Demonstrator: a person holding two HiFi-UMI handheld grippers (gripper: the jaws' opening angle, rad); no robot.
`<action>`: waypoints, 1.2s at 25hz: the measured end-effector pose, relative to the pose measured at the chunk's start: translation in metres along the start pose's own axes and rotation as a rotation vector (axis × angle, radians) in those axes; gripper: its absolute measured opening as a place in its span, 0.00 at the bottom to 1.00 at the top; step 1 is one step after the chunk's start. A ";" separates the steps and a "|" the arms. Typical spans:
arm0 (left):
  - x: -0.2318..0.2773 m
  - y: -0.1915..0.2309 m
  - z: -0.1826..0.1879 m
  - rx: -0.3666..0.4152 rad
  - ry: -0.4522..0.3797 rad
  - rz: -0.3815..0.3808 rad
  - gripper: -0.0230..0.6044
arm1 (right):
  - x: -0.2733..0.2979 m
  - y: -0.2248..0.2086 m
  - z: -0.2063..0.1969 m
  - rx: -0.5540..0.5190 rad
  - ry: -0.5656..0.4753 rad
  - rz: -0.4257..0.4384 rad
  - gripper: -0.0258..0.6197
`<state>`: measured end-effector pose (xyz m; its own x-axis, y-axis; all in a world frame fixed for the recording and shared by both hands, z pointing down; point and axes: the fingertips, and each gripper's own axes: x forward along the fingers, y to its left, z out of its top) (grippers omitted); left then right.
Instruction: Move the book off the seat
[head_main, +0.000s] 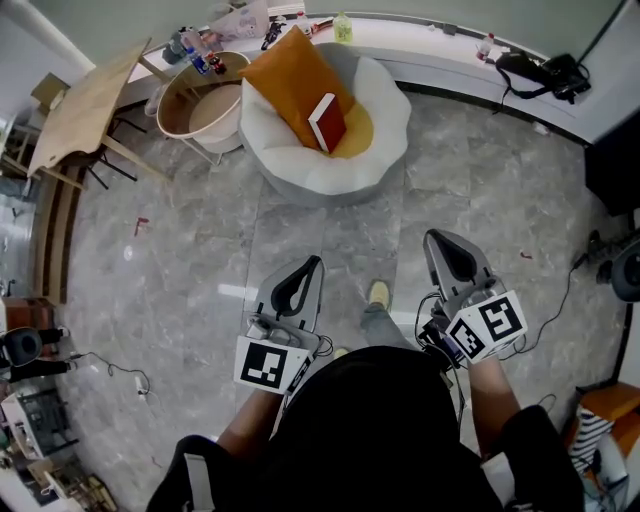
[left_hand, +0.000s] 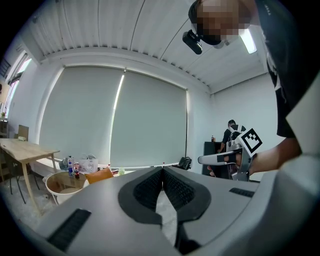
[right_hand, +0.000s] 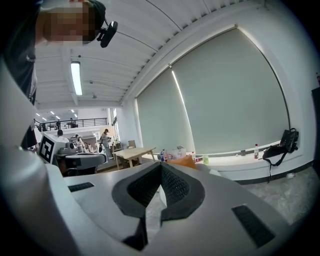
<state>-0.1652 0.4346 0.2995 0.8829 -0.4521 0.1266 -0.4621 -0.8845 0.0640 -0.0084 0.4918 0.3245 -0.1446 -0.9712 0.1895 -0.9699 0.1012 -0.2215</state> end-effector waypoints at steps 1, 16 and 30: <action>0.007 0.000 0.000 0.000 0.005 -0.002 0.06 | 0.002 -0.006 0.001 0.001 0.001 -0.001 0.05; 0.080 -0.004 0.009 0.053 0.041 -0.009 0.06 | 0.025 -0.075 0.009 0.031 0.002 0.021 0.05; 0.119 -0.014 0.014 0.061 0.044 -0.002 0.06 | 0.039 -0.106 0.013 0.037 -0.002 0.058 0.05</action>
<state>-0.0527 0.3919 0.2999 0.8786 -0.4464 0.1699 -0.4535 -0.8912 0.0036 0.0914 0.4407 0.3426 -0.1999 -0.9643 0.1738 -0.9520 0.1491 -0.2673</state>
